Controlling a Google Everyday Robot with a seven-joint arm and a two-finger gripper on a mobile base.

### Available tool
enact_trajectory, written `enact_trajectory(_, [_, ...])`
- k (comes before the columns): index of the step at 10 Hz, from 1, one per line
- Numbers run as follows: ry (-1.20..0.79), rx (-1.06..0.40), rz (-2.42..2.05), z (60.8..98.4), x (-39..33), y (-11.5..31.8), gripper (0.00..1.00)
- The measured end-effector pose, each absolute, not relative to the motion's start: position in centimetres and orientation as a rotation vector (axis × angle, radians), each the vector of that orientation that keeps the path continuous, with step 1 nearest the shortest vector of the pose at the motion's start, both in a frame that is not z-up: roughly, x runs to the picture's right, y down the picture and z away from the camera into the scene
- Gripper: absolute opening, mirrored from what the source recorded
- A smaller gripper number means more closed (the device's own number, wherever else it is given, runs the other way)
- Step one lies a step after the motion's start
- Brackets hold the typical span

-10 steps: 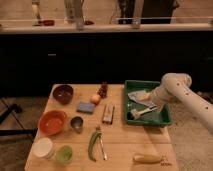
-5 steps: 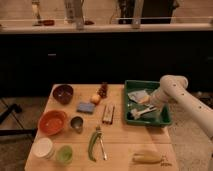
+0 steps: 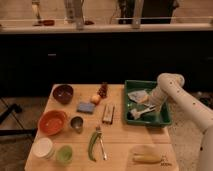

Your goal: Wipe red bowl with brush

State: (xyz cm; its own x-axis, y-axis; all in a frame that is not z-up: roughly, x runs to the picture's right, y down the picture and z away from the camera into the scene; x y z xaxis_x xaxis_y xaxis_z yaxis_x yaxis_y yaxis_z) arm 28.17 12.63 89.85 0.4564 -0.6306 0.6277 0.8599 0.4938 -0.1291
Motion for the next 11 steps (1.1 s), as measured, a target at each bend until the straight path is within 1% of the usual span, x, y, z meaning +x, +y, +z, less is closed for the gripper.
enact_trajectory(8, [-0.537,-0.551,-0.962,91.3,29.3,13.8,0.80])
enact_trajectory(11, [-0.492,-0.558,-0.969,91.6,29.8,14.1,0.80])
